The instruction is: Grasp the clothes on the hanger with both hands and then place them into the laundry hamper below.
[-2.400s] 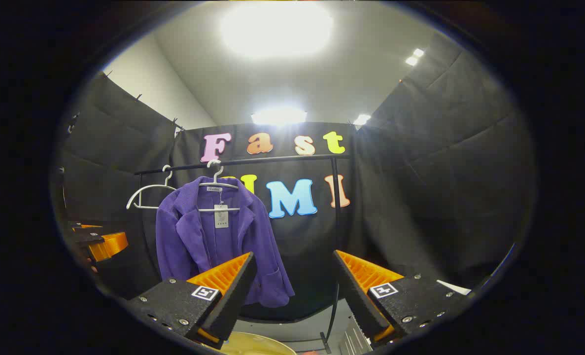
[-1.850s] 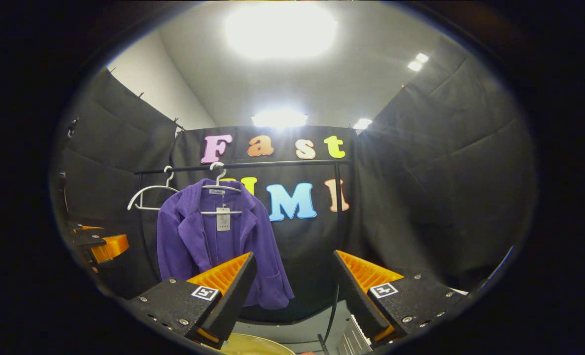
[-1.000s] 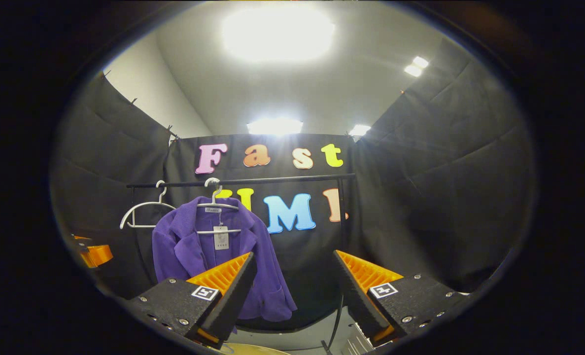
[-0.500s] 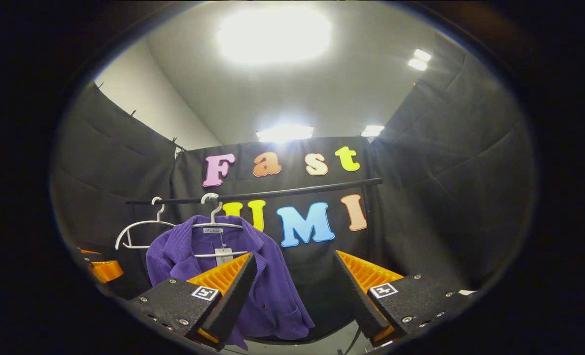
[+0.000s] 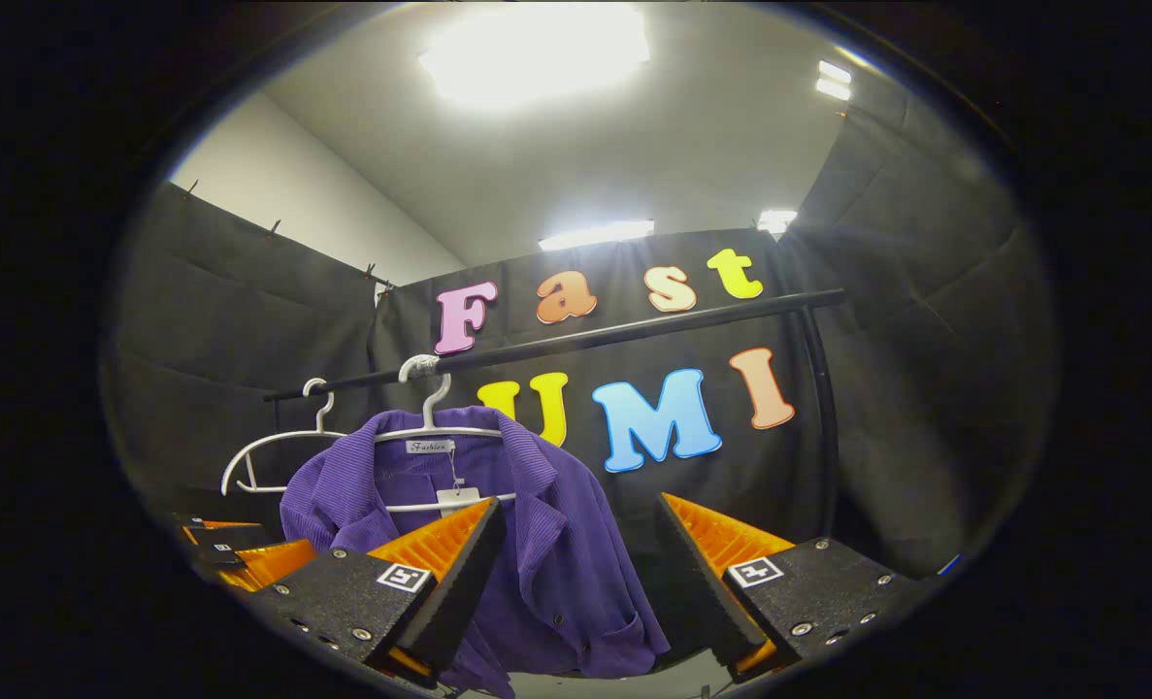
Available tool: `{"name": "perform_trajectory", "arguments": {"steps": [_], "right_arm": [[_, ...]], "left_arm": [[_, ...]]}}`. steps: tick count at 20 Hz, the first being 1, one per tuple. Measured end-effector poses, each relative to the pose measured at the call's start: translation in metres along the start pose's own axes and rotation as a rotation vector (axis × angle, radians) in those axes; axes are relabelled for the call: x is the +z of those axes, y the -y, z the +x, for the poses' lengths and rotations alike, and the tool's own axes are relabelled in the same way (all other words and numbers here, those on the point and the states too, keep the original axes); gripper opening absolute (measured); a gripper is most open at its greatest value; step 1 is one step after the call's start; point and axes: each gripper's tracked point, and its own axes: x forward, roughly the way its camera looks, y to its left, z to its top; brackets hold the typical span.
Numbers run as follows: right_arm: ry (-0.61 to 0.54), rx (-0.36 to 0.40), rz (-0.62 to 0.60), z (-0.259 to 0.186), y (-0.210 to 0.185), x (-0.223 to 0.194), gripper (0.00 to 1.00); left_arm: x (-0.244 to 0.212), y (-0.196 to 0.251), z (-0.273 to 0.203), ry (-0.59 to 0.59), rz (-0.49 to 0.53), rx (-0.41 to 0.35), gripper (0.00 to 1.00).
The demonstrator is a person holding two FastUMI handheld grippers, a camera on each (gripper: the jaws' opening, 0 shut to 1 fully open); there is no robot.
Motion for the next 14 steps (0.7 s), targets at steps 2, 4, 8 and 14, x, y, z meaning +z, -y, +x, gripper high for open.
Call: {"name": "perform_trajectory", "arguments": {"steps": [2, 4, 8, 14], "right_arm": [[-0.026, 0.030, 0.007, 0.017, -0.002, -0.010, 0.95], [-0.056, 0.050, 0.007, 0.034, 0.000, -0.022, 0.95], [-0.095, 0.096, -0.002, 0.066, -0.003, -0.043, 0.96], [-0.086, 0.173, -0.009, 0.101, -0.017, -0.061, 0.96]], "left_arm": [[-0.008, 0.000, 0.017, -0.009, -0.008, 0.025, 0.99], [-0.019, 0.002, 0.035, -0.026, -0.019, 0.044, 0.94], [-0.039, 0.002, 0.066, -0.051, -0.028, 0.108, 0.94], [-0.050, -0.009, 0.098, -0.060, 0.029, 0.209, 0.94]]}}
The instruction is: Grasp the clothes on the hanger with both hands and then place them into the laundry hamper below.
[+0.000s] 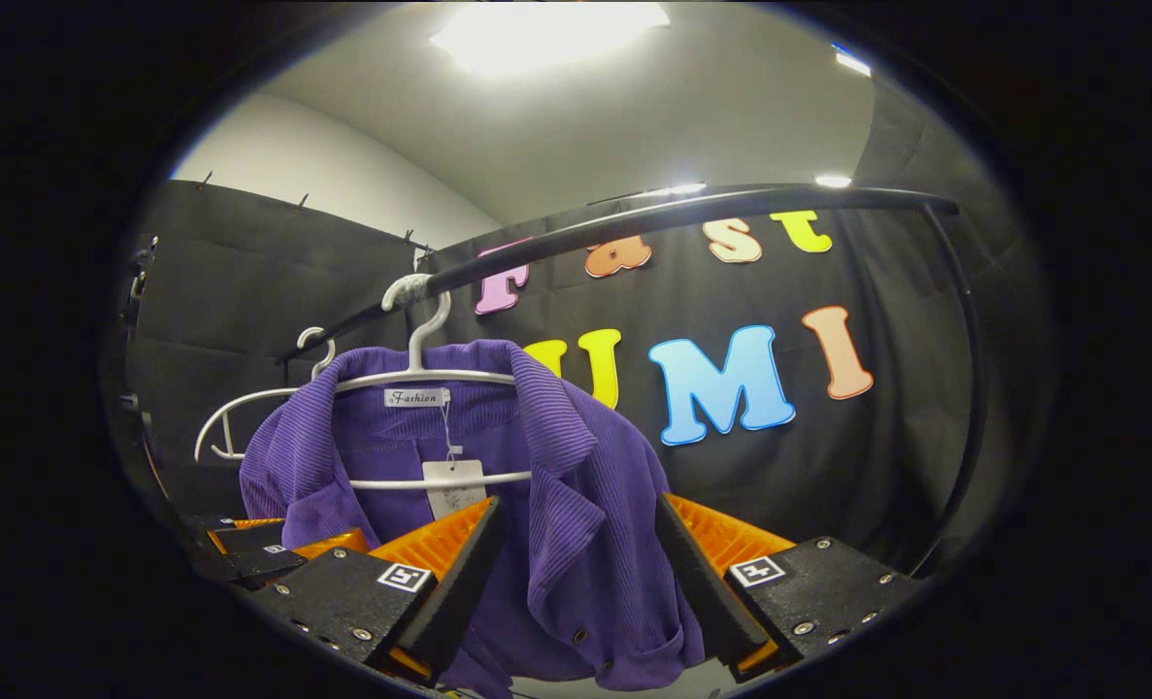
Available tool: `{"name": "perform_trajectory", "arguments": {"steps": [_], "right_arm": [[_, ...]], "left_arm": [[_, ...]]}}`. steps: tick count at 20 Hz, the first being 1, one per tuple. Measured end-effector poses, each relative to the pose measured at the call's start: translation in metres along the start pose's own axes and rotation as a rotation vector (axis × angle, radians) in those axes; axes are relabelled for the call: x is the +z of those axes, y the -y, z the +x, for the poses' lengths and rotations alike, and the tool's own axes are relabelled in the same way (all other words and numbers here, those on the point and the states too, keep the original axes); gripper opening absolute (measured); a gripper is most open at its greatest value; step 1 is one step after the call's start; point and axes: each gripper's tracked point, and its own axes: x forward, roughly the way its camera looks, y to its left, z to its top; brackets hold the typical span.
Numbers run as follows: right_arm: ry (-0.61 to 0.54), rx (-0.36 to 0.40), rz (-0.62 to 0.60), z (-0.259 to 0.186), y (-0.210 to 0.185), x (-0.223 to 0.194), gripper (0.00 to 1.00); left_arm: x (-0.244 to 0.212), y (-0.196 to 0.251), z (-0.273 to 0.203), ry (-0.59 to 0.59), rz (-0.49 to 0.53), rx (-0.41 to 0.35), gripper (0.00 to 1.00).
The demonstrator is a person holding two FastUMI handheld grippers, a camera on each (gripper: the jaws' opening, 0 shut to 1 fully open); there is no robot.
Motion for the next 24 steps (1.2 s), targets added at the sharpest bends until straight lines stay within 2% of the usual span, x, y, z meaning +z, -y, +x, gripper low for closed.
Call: {"name": "perform_trajectory", "arguments": {"steps": [4, 10, 12, 14, 15, 16, 17, 18, 19, 20, 22, 23, 24], "right_arm": [[-0.001, 0.015, 0.008, 0.027, -0.001, -0.013, 0.95], [-0.107, -0.003, 0.008, 0.055, 0.000, -0.059, 0.95], [-0.113, -0.012, 0.004, 0.060, 0.002, -0.067, 0.87], [-0.111, -0.002, 0.013, 0.067, 0.000, -0.068, 0.69], [-0.113, 0.004, 0.017, 0.071, -0.001, -0.068, 0.53], [-0.113, 0.016, 0.023, 0.073, -0.004, -0.069, 0.48], [-0.114, 0.030, 0.029, 0.075, -0.007, -0.068, 0.36], [-0.110, 0.028, 0.031, 0.075, -0.008, -0.068, 0.25], [-0.100, 0.026, 0.036, 0.074, -0.008, -0.065, 0.10], [-0.088, 0.034, 0.041, 0.073, -0.010, -0.062, 0.06], [-0.059, 0.031, 0.033, 0.069, -0.009, -0.055, 0.04], [-0.041, 0.024, 0.026, 0.068, -0.006, -0.049, 0.04], [-0.019, 0.016, 0.015, 0.067, -0.003, -0.043, 0.04]], "left_arm": [[-0.006, -0.003, 0.008, 0.008, -0.005, 0.046, 0.94], [-0.017, -0.011, 0.014, -0.007, 0.011, 0.081, 0.93], [-0.018, -0.013, 0.016, -0.008, 0.027, 0.100, 0.93], [-0.019, -0.015, 0.021, -0.006, 0.027, 0.111, 0.78], [-0.019, -0.015, 0.020, -0.008, 0.028, 0.108, 0.63], [-0.019, -0.015, 0.021, -0.008, 0.026, 0.101, 0.70], [-0.017, -0.017, 0.018, -0.003, 0.023, 0.096, 0.69], [-0.016, -0.020, 0.017, 0.001, 0.008, 0.086, 0.55], [-0.015, -0.016, 0.015, 0.001, -0.014, 0.054, 0.41], [-0.013, -0.017, 0.012, 0.004, -0.021, 0.047, 0.48], [-0.008, -0.032, 0.013, 0.022, -0.019, 0.077, 0.24], [-0.006, -0.027, 0.012, 0.019, -0.020, 0.058, 0.08], [-0.004, -0.024, 0.011, 0.016, -0.025, 0.035, 0.08]]}}
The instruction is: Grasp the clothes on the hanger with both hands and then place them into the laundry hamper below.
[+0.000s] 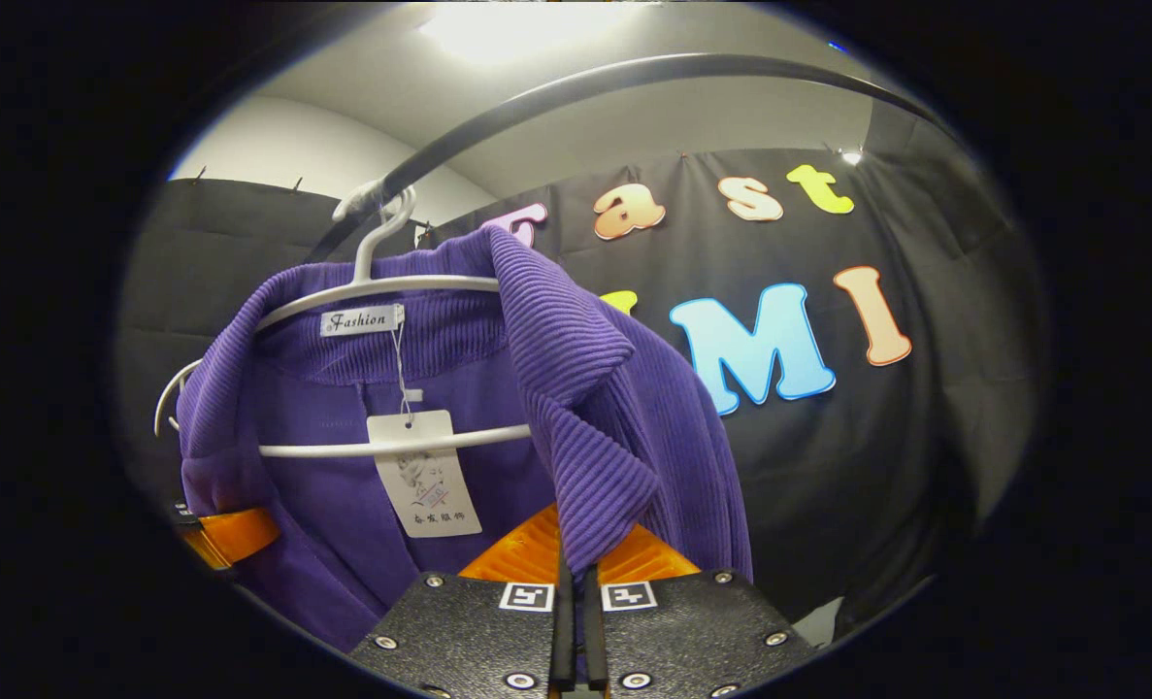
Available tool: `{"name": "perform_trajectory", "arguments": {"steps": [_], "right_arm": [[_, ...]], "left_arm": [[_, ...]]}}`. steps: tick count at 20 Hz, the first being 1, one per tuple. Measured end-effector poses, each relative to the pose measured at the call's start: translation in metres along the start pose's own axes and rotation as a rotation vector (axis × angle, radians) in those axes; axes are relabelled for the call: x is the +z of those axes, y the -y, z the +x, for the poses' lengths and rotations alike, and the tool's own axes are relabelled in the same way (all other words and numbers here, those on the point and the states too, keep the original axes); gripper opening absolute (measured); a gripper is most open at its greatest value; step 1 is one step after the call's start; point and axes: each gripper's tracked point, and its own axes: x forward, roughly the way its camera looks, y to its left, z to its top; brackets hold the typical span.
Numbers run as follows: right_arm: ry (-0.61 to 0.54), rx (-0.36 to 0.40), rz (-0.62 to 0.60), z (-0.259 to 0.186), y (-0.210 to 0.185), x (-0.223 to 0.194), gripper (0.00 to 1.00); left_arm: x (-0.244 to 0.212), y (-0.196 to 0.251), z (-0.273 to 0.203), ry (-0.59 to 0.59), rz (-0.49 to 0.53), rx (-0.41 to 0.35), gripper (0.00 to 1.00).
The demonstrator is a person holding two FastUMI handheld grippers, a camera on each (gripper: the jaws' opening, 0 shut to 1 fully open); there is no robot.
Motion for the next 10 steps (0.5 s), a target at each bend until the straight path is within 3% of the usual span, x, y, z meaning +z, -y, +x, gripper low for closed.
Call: {"name": "perform_trajectory", "arguments": {"steps": [2, 3, 10], "right_arm": [[0.046, -0.016, -0.027, -0.005, 0.004, 0.017, 0.04], [0.072, -0.024, -0.041, -0.007, 0.007, 0.027, 0.04], [0.212, -0.041, -0.119, -0.013, 0.018, 0.085, 0.04]], "left_arm": [[0.008, -0.007, -0.005, 0.012, 0.003, 0.000, 0.08], [0.014, -0.006, -0.012, 0.019, 0.006, -0.007, 0.02], [0.060, -0.004, -0.048, 0.051, 0.035, -0.075, 0.02]]}}
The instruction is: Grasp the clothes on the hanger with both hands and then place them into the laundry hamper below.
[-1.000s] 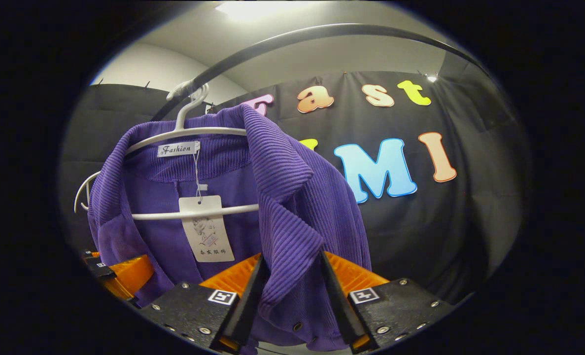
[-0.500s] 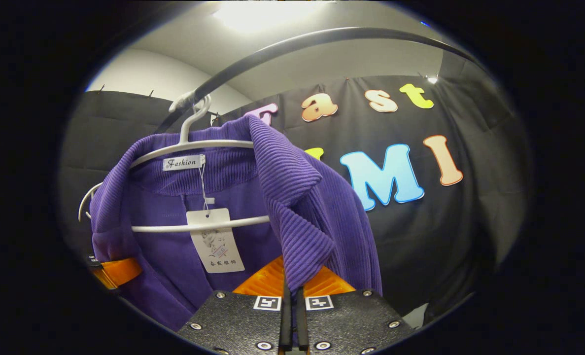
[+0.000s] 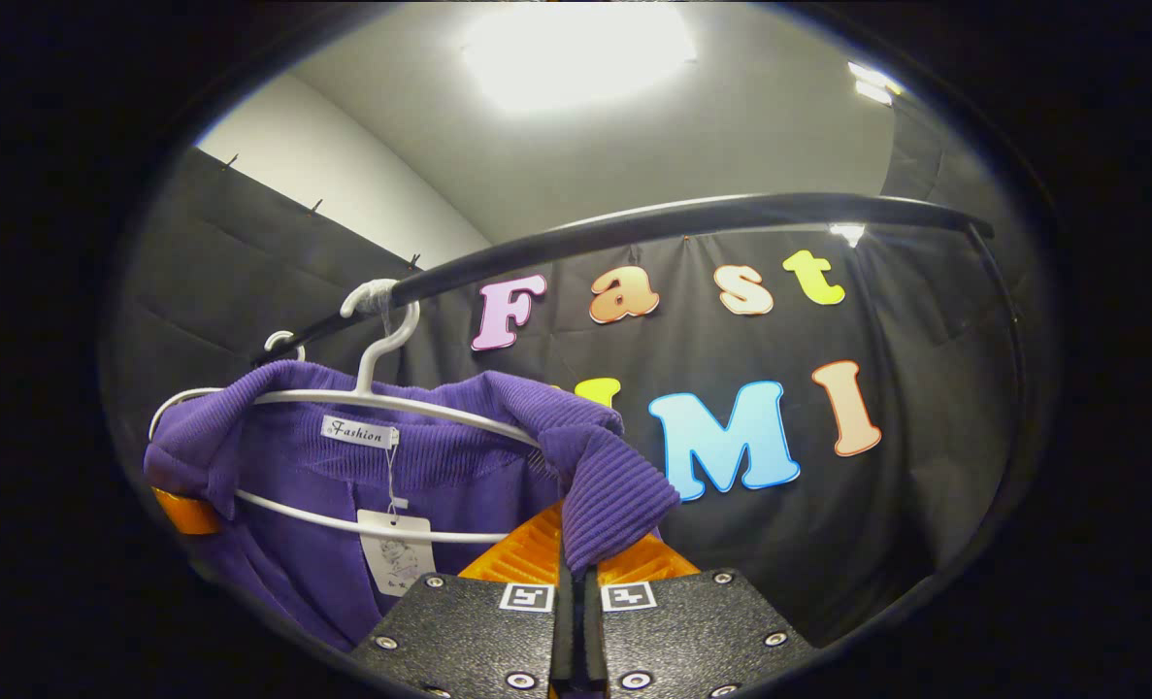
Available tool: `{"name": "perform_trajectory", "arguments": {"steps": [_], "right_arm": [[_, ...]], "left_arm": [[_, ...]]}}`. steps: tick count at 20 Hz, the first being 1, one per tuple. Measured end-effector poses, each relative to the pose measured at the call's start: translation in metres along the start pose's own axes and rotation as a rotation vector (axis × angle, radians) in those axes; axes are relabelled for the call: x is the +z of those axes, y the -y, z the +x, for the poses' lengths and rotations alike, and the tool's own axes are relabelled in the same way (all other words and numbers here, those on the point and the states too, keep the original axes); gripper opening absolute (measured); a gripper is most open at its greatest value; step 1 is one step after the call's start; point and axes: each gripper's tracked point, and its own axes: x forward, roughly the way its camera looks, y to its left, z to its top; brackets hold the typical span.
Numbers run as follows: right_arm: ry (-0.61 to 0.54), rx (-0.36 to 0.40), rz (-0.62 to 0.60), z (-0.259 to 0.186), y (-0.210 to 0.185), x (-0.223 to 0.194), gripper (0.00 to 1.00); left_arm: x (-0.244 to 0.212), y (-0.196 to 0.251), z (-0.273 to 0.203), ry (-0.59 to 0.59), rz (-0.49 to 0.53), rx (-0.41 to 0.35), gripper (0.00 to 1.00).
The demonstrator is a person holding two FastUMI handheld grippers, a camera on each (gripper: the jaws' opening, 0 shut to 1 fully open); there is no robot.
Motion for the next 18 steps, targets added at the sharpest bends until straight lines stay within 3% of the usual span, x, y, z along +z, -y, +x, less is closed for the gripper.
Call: {"name": "perform_trajectory", "arguments": {"steps": [2, 4, 8, 12, 13, 17, 18], "right_arm": [[0.019, -0.007, -0.013, -0.002, 0.003, 0.010, 0.04], [0.032, -0.019, -0.019, -0.001, 0.009, 0.018, 0.04], [0.076, -0.045, -0.062, 0.009, 0.023, 0.035, 0.04], [0.118, -0.067, -0.114, 0.018, 0.040, 0.049, 0.04], [0.128, -0.075, -0.124, 0.020, 0.046, 0.053, 0.04], [0.155, -0.118, -0.136, 0.033, 0.074, 0.059, 0.04], [0.154, -0.117, -0.137, 0.036, 0.079, 0.058, 0.04]], "left_arm": [[0.021, 0.000, -0.011, 0.027, 0.036, -0.013, 0.00], [0.036, -0.001, -0.016, 0.045, 0.051, -0.022, 0.07], [0.050, -0.028, -0.014, 0.047, 0.076, 0.031, 0.02], [0.072, -0.057, -0.017, 0.064, 0.104, 0.080, 0.07], [0.078, -0.064, -0.016, 0.072, 0.119, 0.088, 0.02], [0.097, -0.082, -0.004, 0.103, 0.205, 0.110, 0.02], [0.100, -0.084, -0.001, 0.108, 0.227, 0.112, 0.07]]}}
